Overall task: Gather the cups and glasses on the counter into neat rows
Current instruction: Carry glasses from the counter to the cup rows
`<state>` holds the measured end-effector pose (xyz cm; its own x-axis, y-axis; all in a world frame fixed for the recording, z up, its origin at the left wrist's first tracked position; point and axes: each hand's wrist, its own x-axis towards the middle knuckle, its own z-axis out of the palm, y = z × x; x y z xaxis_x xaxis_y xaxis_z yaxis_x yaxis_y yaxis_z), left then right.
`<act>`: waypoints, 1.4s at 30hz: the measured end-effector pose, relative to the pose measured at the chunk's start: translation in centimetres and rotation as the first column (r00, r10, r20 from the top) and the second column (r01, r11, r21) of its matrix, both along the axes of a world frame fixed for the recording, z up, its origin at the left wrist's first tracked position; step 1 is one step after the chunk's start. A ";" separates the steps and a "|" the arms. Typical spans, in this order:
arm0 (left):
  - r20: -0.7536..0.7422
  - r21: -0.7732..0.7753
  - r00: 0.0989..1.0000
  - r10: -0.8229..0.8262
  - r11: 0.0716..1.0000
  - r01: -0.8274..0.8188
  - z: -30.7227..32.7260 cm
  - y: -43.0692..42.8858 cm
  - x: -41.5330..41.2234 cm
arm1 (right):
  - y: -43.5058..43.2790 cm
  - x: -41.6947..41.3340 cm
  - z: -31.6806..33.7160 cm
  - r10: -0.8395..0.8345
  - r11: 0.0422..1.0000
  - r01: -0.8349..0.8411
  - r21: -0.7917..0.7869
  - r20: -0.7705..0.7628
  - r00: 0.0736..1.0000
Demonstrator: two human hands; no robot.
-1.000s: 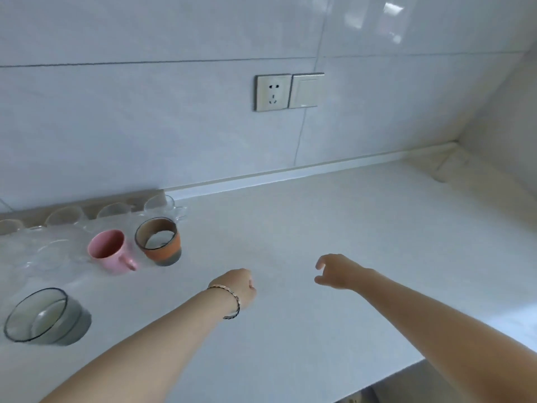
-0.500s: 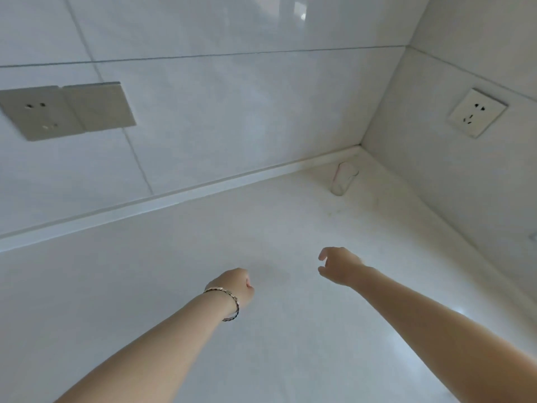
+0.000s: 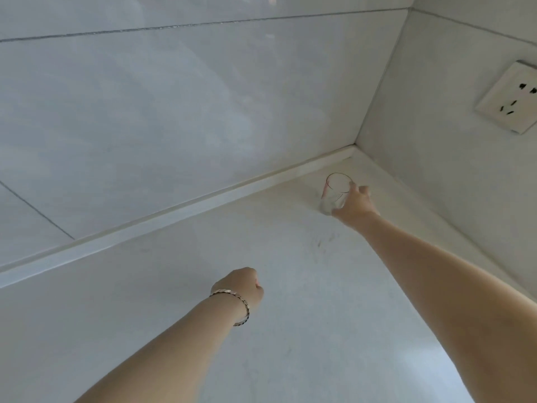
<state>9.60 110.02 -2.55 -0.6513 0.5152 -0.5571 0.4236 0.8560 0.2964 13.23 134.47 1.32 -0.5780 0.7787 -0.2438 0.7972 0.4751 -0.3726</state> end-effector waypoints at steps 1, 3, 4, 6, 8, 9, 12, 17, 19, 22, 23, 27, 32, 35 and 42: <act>-0.004 -0.004 1.000 -0.007 1.000 0.007 -0.3 0.4 -0.5 | 0.9 -0.9 -0.2 -0.013 1.000 0.014 0.009 -0.028 1.000; -0.017 -0.013 1.000 -0.024 1.000 0.023 -0.9 0.8 -1.4 | 2.3 -2.5 -0.6 -0.021 1.000 0.021 0.008 -0.045 0.999; -0.022 -0.019 0.999 -0.029 0.999 0.028 -1.2 0.9 -1.8 | 2.8 -3.1 -0.9 -0.014 1.000 0.014 0.001 -0.034 0.999; -0.027 -0.027 0.999 -0.036 0.999 0.035 -1.8 0.8 -2.4 | 3.5 -4.0 -1.6 0.006 1.000 -0.007 -0.018 -0.011 1.000; -0.025 -0.020 0.999 -0.033 0.999 0.032 -2.2 0.7 -2.8 | 3.8 -4.5 -2.2 -0.004 1.000 0.003 -0.025 -0.038 0.999; -0.022 -0.016 0.999 -0.031 0.999 0.030 -2.4 0.5 -2.9 | 3.7 -4.7 -2.4 -0.027 0.999 0.026 -0.021 -0.069 0.997; -0.009 -0.014 1.000 -0.019 1.000 0.019 -2.6 -0.3 -3.0 | 2.8 -4.2 -2.3 -0.095 0.995 0.095 -0.007 -0.109 0.989; 0.047 -0.037 0.999 0.022 0.999 -0.020 -2.1 -2.8 -2.6 | -1.0 -2.0 -1.8 -0.034 0.999 0.032 -0.023 -0.110 0.993; 0.066 -0.057 0.997 0.036 0.998 -0.032 -1.5 -4.4 -2.1 | -3.4 -1.3 -1.4 0.032 0.999 -0.033 -0.018 -0.075 0.997; 0.080 -0.050 0.994 0.076 0.996 -0.072 -0.1 -7.4 -1.2 | -7.9 -0.8 -0.1 0.150 0.988 -0.151 -0.020 -0.054 0.987; 0.081 -0.042 0.993 0.090 0.995 -0.087 0.4 -8.8 -0.9 | -9.6 -0.7 0.5 0.187 0.982 -0.189 -0.025 -0.057 0.981; 0.094 -0.030 0.980 0.173 0.985 -0.171 1.4 -16.0 0.3 | -17.6 -0.4 2.6 0.316 0.947 -0.320 -0.036 -0.082 0.945; 0.094 -0.037 0.948 0.305 0.952 -0.303 2.0 -28.7 1.8 | -30.9 0.0 4.3 0.531 0.845 -0.533 -0.046 -0.047 0.846; 0.084 -0.060 0.938 0.337 0.941 -0.332 2.1 -37.7 2.9 | -40.0 0.4 5.0 0.644 0.764 -0.644 -0.038 -0.003 0.765; 0.060 -0.111 0.922 0.383 0.920 -0.376 1.6 -59.3 5.3 | -60.7 1.2 5.2 0.772 0.634 -0.769 -0.083 0.024 0.635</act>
